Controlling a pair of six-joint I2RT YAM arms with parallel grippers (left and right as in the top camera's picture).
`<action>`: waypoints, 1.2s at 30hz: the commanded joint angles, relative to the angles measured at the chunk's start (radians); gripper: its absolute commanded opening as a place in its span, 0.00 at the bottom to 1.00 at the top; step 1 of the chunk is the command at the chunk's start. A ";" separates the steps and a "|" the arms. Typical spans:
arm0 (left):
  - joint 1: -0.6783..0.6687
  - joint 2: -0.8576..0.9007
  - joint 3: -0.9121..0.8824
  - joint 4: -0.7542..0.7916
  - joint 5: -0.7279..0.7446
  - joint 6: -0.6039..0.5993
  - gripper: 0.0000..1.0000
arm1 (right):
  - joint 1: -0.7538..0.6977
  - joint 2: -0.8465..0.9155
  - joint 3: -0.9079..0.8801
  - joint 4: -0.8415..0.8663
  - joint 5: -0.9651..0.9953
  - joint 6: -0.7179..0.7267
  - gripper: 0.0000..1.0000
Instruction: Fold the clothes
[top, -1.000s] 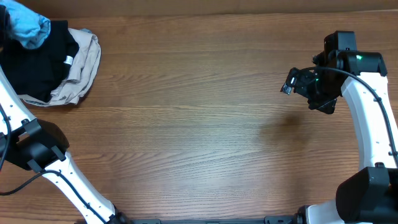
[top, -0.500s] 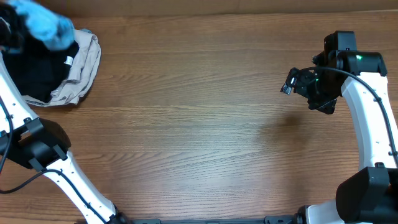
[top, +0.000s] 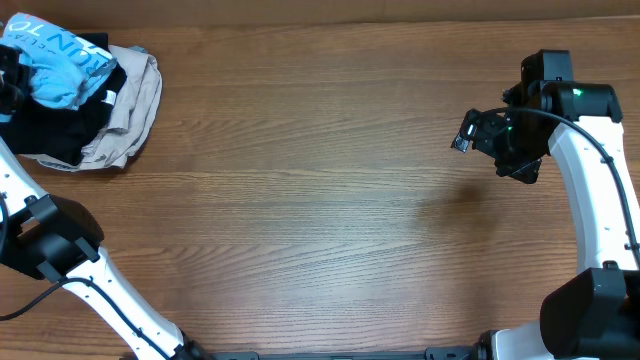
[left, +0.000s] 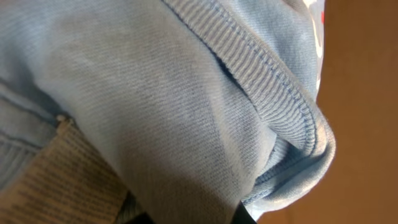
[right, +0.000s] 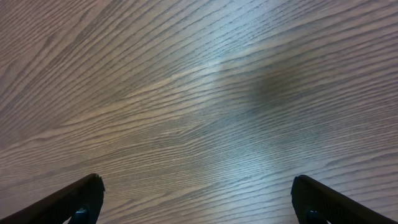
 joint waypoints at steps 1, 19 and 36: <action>0.007 -0.036 0.018 -0.026 -0.037 0.188 0.04 | 0.000 -0.021 0.013 0.004 -0.009 -0.005 1.00; 0.000 -0.036 0.018 -0.248 -0.579 0.338 0.97 | 0.000 -0.021 0.013 0.024 -0.009 -0.003 1.00; -0.148 -0.035 0.264 -0.261 -0.371 0.686 0.15 | 0.000 -0.021 0.013 0.029 -0.009 -0.002 1.00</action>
